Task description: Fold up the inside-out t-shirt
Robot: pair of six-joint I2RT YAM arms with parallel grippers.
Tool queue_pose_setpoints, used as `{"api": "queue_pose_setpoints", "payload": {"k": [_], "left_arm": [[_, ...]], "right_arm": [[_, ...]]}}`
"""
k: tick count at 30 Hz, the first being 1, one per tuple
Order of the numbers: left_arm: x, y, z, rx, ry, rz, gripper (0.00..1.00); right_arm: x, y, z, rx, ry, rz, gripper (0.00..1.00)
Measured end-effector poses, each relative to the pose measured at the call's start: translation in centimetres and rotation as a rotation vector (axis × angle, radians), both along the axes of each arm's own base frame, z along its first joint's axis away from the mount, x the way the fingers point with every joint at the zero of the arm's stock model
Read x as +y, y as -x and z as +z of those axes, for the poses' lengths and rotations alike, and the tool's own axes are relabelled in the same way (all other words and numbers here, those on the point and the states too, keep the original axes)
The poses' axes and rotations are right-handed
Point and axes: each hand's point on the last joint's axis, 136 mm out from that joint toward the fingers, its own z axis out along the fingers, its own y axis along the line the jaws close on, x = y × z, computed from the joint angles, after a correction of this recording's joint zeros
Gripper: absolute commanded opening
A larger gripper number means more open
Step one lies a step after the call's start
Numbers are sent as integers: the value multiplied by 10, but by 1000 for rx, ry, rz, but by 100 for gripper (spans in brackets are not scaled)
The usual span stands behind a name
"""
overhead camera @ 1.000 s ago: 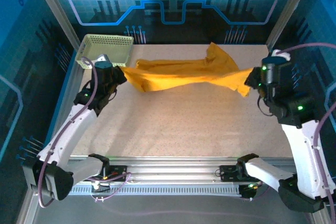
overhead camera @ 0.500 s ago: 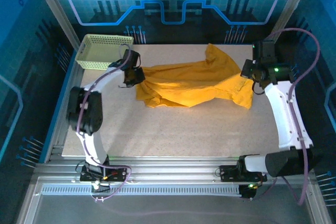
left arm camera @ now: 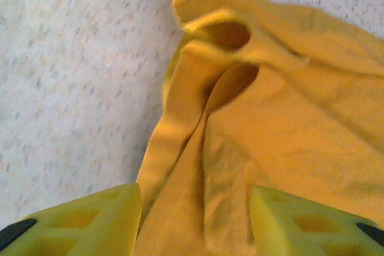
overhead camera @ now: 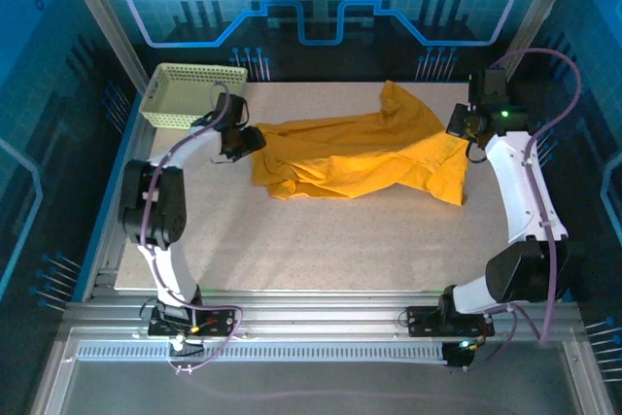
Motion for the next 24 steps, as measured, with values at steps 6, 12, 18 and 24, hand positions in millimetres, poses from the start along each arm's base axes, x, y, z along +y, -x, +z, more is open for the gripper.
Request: {"api": "queue_pose_setpoints", "payload": {"k": [6, 12, 18, 24], "left_arm": [[-19, 7, -5, -23, 111, -35, 50], [-32, -3, -16, -28, 180, -51, 50], [-35, -5, -39, 20, 200, -41, 51], [-39, -8, -47, 35, 227, -31, 45]], "right_arm": [[1, -4, -7, 8, -9, 6, 0], [3, -6, -8, 7, -18, 13, 0], [4, -6, -8, 7, -20, 15, 0], [2, -6, -8, 7, -21, 10, 0]]}}
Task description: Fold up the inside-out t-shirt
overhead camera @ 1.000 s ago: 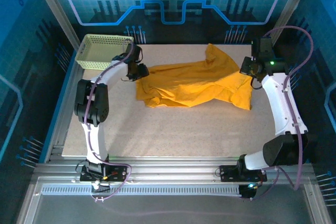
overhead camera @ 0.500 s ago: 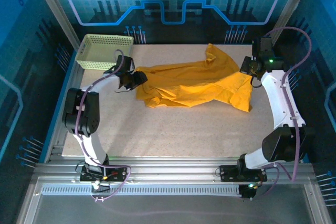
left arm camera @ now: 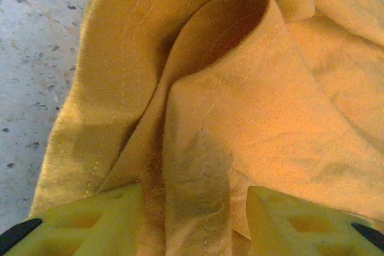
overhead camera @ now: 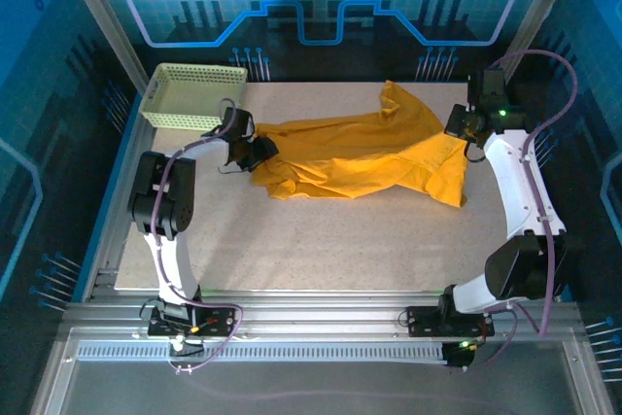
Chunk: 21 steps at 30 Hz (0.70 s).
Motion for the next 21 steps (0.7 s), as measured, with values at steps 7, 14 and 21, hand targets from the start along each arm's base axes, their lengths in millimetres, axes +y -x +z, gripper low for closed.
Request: {"api": "queue_pose_setpoints", "payload": {"k": [7, 14, 21], "left_arm": [[-2, -3, 3, -7, 17, 7, 39], [-3, -13, 10, -40, 21, 7, 31], [-4, -20, 16, -67, 25, 7, 22]], "right_arm": [[1, 0, 0, 0, -3, 2, 0], [1, 0, 0, 0, -6, 5, 0], [1, 0, 0, 0, -6, 5, 0]]}}
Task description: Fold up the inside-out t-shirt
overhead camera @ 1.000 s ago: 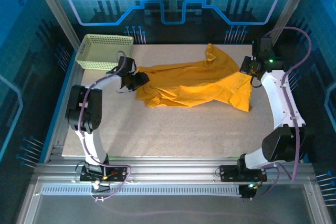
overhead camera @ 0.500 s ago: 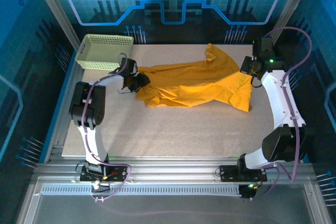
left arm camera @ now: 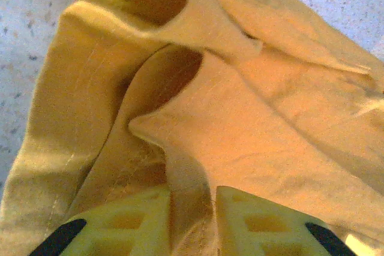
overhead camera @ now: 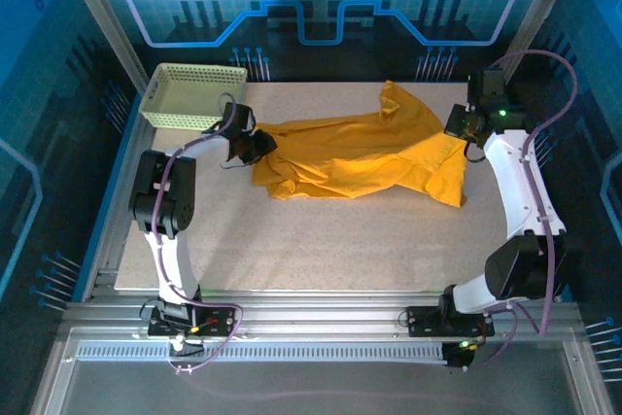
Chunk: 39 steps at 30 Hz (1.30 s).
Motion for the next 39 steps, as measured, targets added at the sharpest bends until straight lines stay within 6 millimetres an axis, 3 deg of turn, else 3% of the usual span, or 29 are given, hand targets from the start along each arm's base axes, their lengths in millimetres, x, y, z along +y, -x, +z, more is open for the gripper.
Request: {"api": "queue_pose_setpoints", "payload": {"k": [6, 11, 13, 16, 18, 20, 23, 26, 29, 33, 36, 39], "left_arm": [[1, -5, 5, -14, -5, 5, 1], [6, -5, 8, -23, -39, 9, 0], [12, -2, 21, -45, -62, 22, 0], [25, 5, 78, -164, -96, 43, 0], [35, 13, 140, -304, -112, 64, 0], [44, 28, 217, -492, -116, 89, 0], [56, 69, 321, -770, -107, 124, 0], [63, 119, 389, -989, -84, 149, 0], [69, 163, 421, -1130, -76, 167, 0], [75, 193, 432, -1205, -78, 187, 0], [77, 182, 430, -1177, -107, 193, 0], [72, 143, 423, -1085, -134, 177, 0]], "right_arm": [[0, 0, 0, 0, 0, 0, 0], [0, 2, 1, 2, 0, -1, 0], [0, 4, 8, -2, 0, -1, 0], [0, 8, 40, -63, 1, 0, 0], [0, 13, 78, -151, 2, 1, 0], [1, 25, 127, -275, 4, 3, 0], [0, 58, 198, -466, 14, 4, 0], [2, 104, 260, -654, 31, 8, 0], [5, 151, 305, -811, 46, 25, 0], [9, 202, 345, -964, 63, 35, 0], [9, 216, 361, -1021, 81, 40, 0], [9, 202, 365, -1010, 90, 47, 0]]}}
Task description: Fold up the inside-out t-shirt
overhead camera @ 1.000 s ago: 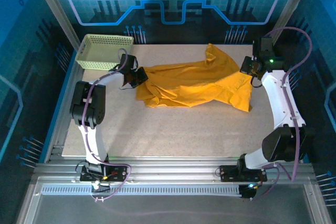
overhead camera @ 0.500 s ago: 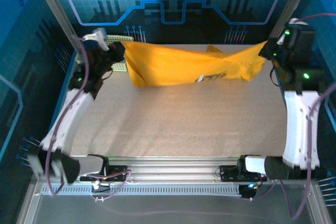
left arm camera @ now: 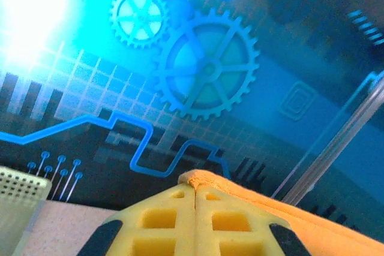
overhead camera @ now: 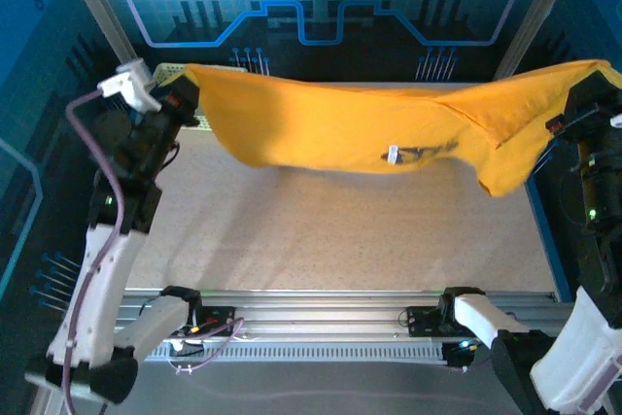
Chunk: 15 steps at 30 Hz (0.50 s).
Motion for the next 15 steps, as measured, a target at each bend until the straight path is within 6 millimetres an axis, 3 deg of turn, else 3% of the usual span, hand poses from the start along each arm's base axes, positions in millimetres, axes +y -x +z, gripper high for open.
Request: {"api": "queue_pose_setpoints", "payload": {"k": [4, 10, 13, 15], "left_arm": [[-8, -72, -24, 162, -19, 1, 0], [-17, -156, -77, 361, -41, 1, 0], [-21, -190, -83, 387, -44, 1, 0], [-22, -210, -78, 381, -42, 3, 0]], "right_arm": [[1, -60, -12, 88, 16, 20, 0], [-2, -186, -70, 301, 56, 40, 0], [-3, -239, -98, 376, 71, 61, 0], [-3, -264, -104, 386, 77, 74, 0]]}}
